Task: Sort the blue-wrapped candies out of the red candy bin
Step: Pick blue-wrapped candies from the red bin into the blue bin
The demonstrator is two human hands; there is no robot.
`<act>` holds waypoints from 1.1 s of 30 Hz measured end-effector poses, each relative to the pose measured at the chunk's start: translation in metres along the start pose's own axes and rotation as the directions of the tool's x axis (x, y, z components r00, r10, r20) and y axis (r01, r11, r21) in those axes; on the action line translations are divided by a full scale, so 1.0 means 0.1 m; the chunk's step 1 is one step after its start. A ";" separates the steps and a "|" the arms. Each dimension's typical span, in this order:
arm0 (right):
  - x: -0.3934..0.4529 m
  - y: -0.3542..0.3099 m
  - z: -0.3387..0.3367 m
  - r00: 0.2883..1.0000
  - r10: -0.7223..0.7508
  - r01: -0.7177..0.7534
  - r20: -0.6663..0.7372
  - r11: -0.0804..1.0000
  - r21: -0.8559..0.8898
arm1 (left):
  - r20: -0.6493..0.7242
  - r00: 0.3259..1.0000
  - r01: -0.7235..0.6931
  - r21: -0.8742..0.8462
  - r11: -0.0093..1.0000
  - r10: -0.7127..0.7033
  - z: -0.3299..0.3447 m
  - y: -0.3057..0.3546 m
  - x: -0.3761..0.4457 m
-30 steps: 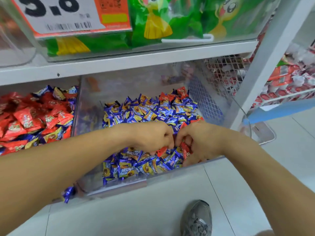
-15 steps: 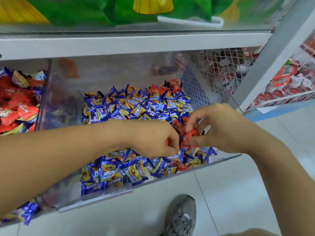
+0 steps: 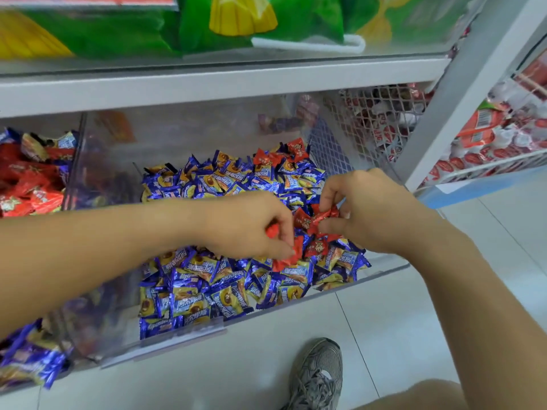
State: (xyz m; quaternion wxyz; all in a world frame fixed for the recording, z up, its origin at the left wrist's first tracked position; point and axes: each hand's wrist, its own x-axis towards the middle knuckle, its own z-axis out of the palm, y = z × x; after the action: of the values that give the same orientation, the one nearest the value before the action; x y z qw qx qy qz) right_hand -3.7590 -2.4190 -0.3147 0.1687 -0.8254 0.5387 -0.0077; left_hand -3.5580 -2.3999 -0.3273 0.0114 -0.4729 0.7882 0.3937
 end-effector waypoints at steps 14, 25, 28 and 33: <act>0.21 -0.03 0.34 0.990 -0.080 0.081 0.117 0.997 -0.003 | -0.104 0.977 0.195 0.093 0.976 -0.185 -0.04 -0.18 0.09; -0.08 0.07 0.05 0.997 -0.074 0.074 -0.002 0.995 0.068 | -0.184 0.977 0.189 0.505 0.842 -0.109 0.27 -0.08 0.16; -0.13 0.05 0.06 0.997 -0.058 0.054 0.049 0.996 0.077 | -0.177 0.984 0.122 0.575 0.809 -0.022 0.34 -0.05 0.20; -0.19 0.05 0.04 0.998 -0.055 0.050 0.039 0.990 0.131 | -0.219 0.975 0.120 0.418 0.900 -0.029 0.20 -0.07 0.10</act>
State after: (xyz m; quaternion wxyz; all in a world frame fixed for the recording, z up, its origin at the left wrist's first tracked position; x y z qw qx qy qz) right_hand -3.7710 -2.4028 -0.3172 0.2334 -0.8265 0.5114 -0.0298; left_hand -3.5656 -2.3962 -0.3496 0.0482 -0.5272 0.8334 0.1588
